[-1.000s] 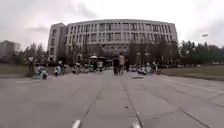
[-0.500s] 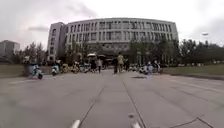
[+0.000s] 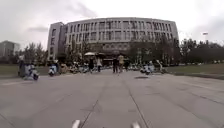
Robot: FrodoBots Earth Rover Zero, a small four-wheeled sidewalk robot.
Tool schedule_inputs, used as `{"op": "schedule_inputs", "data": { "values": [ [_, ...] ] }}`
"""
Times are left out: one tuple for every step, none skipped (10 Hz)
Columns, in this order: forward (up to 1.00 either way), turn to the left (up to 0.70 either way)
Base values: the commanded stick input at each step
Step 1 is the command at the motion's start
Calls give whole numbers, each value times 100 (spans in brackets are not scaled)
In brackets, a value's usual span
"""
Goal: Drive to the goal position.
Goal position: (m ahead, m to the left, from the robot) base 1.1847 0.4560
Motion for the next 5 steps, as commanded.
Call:
{"op": "schedule_inputs", "data": {
  "values": [
    [70,0],
    [70,0],
    [70,0],
    [70,0],
    [70,0]
  ]
}}
